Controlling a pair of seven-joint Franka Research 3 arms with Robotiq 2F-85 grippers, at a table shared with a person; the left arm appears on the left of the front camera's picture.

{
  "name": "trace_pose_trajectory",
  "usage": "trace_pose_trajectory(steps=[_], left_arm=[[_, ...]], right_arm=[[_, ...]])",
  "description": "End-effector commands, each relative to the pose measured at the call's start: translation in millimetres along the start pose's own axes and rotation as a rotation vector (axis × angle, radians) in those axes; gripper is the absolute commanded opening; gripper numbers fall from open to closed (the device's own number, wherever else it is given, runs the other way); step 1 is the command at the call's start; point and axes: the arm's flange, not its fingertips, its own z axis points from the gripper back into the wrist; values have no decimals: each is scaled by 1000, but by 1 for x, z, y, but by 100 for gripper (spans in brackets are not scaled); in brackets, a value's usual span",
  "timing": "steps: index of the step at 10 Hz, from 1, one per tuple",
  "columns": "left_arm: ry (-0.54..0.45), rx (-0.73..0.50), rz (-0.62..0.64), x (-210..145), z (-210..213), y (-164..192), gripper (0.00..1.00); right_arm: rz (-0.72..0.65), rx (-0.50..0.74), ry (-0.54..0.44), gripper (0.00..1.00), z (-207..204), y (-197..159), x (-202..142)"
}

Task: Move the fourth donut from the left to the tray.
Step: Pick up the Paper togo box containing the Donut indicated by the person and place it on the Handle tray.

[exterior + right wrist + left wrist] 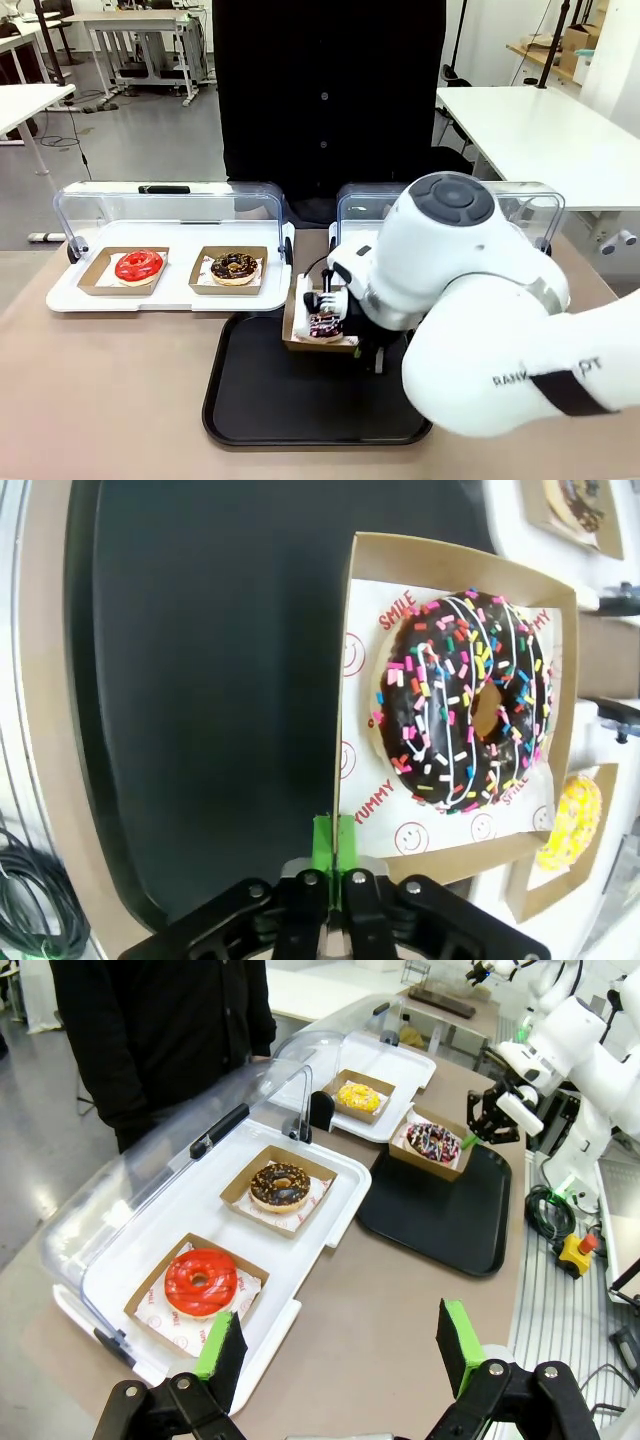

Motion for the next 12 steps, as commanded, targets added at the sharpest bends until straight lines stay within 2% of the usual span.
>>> trace_pose_trajectory(steps=[1,9,10,11,12], left_arm=[[-28,-3,-18,1,0,0,100],[-28,-3,-18,1,0,0,100],[-28,-3,-18,1,0,0,100],[-28,-3,-18,1,0,0,100],[-28,-3,-18,1,0,0,100]], right_arm=[[0,-26,-10,2,-15,70,-44],[31,-6,11,2,-33,91,-37],[28,-25,3,56,-29,90,-39],[32,-24,2,58,-26,90,-39],[26,-16,-8,100,-19,86,-39]])
